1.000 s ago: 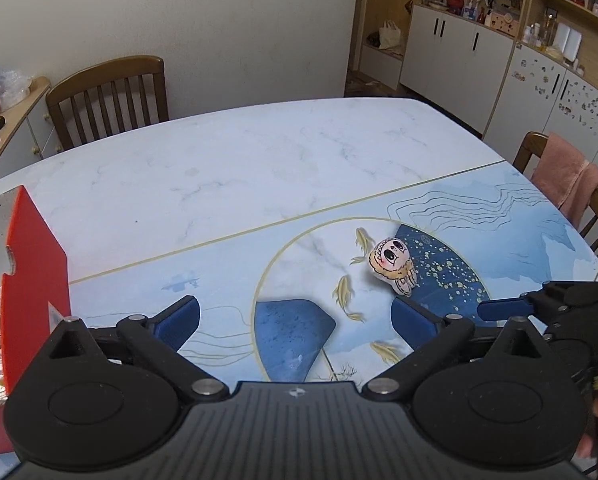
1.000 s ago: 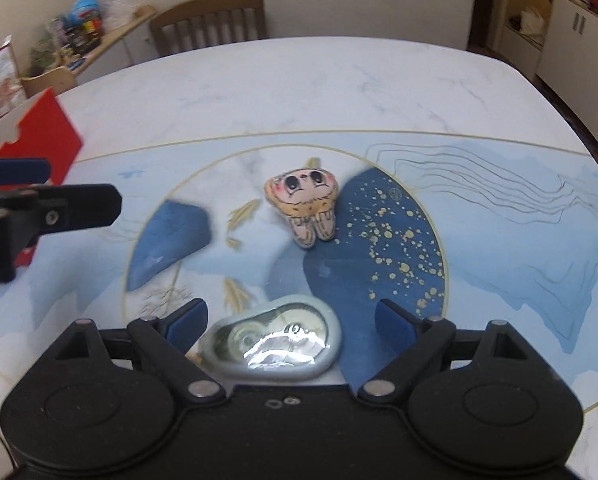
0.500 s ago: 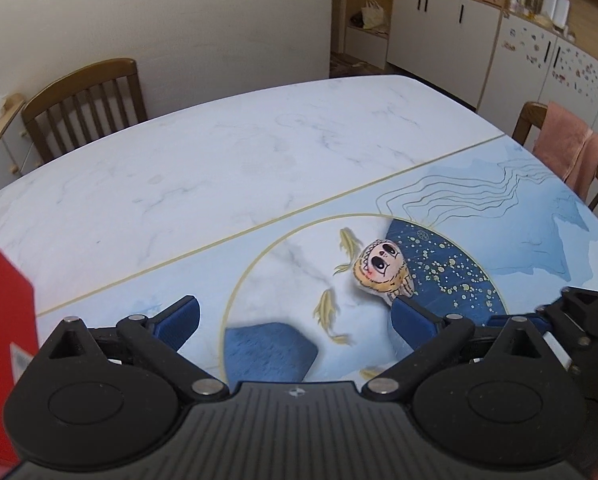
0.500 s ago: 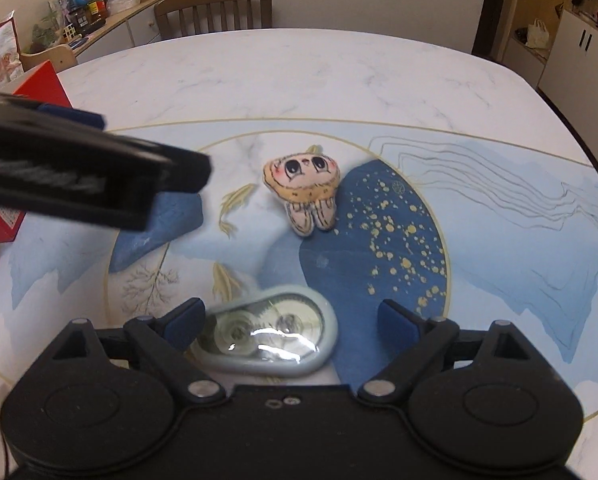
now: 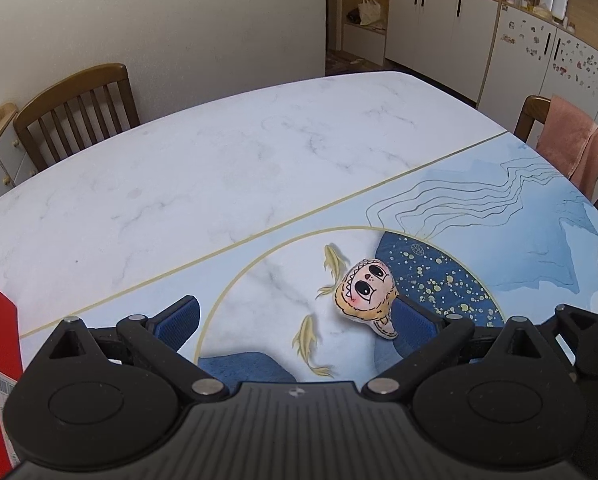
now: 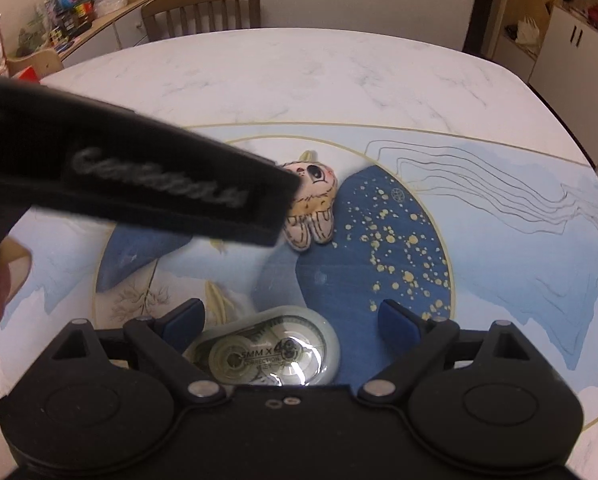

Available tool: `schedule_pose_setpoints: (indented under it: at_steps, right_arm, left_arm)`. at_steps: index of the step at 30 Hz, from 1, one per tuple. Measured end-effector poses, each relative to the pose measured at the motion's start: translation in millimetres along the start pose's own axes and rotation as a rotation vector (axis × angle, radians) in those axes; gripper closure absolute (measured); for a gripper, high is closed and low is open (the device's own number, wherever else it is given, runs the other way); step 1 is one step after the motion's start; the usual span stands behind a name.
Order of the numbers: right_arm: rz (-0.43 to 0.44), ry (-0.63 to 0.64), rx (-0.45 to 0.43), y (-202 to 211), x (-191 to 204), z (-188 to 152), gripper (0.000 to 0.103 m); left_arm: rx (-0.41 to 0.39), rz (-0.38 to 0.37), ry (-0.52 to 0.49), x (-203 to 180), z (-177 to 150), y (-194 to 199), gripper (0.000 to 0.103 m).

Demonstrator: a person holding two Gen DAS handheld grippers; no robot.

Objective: Organize objects
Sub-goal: 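Grasp the cartoon-face plush with the left gripper while the right grasps the clear tape case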

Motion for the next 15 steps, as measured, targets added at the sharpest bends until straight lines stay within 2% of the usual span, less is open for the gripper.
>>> schedule_pose_setpoints:
  at_steps: [8,15]
  right_arm:
    - [-0.003,0.062,0.011,8,-3,-27,0.009]
    - [0.011,0.037,0.024,19,-20,-48,0.009]
  left_arm:
    - [0.006,-0.025,-0.032,-16,-1,-18,0.001]
    - [0.038,-0.062,-0.019,-27,-2,-42,0.002]
Point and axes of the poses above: each gripper's, at about its wrist camera, not at the fingertips, and y roughly against the way its jaws point, x to its left, z to its top, the point moved 4 cm from there along -y, roughly the way its jaws point, and after that the axes turned 7 degrees about y, right-handed, at the moved point
